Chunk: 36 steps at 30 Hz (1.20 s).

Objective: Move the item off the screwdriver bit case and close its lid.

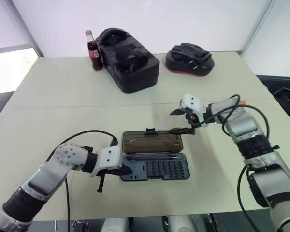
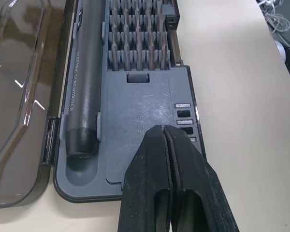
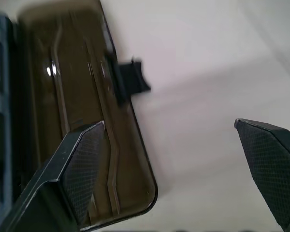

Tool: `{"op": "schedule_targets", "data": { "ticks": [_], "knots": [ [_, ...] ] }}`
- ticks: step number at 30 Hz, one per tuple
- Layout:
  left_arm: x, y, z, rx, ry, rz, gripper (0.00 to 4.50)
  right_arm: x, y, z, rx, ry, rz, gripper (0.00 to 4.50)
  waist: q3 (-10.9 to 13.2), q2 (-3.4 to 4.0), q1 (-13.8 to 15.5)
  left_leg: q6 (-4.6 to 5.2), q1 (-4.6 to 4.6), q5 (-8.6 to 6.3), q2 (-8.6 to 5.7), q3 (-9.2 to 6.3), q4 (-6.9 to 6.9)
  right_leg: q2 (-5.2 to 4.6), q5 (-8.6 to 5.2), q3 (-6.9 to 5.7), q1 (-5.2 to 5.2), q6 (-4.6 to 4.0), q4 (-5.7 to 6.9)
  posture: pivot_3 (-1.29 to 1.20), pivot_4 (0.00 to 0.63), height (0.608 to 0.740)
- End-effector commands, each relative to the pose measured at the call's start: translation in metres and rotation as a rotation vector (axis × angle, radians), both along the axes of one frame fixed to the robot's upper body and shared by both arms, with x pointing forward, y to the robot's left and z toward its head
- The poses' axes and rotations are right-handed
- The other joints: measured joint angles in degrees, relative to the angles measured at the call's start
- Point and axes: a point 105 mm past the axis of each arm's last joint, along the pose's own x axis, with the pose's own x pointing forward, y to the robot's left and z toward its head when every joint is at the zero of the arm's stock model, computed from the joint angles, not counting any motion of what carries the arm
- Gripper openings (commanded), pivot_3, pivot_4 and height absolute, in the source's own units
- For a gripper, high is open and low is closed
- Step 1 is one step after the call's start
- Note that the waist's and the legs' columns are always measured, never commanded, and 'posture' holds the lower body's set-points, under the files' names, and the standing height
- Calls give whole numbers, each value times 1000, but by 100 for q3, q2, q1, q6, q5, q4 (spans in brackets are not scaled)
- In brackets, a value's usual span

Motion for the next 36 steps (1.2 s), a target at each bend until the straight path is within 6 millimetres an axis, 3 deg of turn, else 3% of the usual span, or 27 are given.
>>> {"op": "schedule_targets", "data": {
  "ticks": [1,7,8,9,16,21,26,31,36],
  "knots": [
    [-1,3,-12,48,19,16,0,9,8,6,-42,-52,49,4485,0,0,-7,0,1,0,0,0,0,0,0,0,0,0,1,0,150,740],
    [0,2,-12,41,12,25,0,14,10,-13,-108,-6,88,4485,0,0,-2,0,1,0,0,0,1,0,0,0,0,0,2,0,150,740],
    [0,2,-11,37,11,29,0,14,10,-16,-116,6,93,3956,-1,1,-3,0,2,0,0,0,1,0,0,0,0,0,3,0,150,740],
    [0,2,-11,33,10,33,0,14,9,-19,-126,17,101,3709,-1,1,-3,0,2,0,0,0,1,0,0,0,1,0,2,0,150,740],
    [1,3,-8,8,12,59,0,10,2,-32,-204,19,155,93,-7,1,-10,0,19,0,0,-2,2,0,0,0,19,0,5,0,150,740],
    [2,3,-8,-9,14,84,0,9,0,-38,-245,-17,184,37,-11,0,-11,-1,37,1,1,-2,5,1,-1,1,36,-3,8,0,150,740],
    [3,3,-8,-17,14,93,0,14,1,-30,-235,-90,184,37,-9,1,-12,-1,74,1,1,-3,3,1,-9,1,72,-15,6,0,150,740],
    [4,1,-8,-34,-21,90,0,24,-2,6,-169,-194,129,37,-4,5,-1,-1,102,1,2,-3,2,0,-12,3,97,-20,3,0,150,740],
    [12,0,-1,-46,-112,74,0,15,-5,37,-90,-240,98,37,-1,6,34,0,88,1,1,-6,2,-5,-12,2,88,-20,3,0,150,740]
  ]
}}
